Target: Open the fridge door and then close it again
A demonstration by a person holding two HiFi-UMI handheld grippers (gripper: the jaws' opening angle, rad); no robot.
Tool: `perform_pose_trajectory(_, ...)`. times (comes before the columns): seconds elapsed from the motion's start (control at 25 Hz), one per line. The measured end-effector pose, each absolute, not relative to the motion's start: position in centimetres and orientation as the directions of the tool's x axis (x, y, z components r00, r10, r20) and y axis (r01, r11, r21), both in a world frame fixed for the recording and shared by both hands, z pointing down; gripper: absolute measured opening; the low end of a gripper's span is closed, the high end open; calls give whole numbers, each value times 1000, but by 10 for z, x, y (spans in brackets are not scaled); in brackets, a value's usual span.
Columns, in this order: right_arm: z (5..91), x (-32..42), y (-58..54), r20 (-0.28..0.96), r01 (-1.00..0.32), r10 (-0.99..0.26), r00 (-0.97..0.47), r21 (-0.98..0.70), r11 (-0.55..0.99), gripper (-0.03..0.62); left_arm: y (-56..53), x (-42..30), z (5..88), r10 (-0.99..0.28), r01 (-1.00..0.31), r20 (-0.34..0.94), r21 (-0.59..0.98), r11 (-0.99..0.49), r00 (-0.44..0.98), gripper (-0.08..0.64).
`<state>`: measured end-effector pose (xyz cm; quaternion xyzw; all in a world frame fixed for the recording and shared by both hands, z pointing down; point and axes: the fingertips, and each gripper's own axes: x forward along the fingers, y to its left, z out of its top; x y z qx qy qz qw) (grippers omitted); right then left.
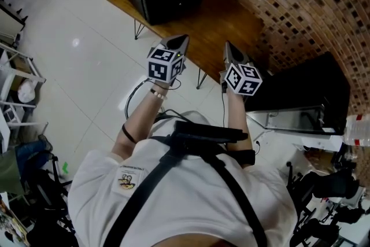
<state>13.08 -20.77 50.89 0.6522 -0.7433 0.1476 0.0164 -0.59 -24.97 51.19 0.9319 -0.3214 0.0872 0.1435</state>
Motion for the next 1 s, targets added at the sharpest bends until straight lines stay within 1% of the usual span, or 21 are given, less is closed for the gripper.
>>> perform_pose_trajectory(1.0, 516, 124, -218, 236, -976, -958, -163, -184, 121, 3, -256, -7, 516, -580, -633, 263, 209, -746, 771, 0)
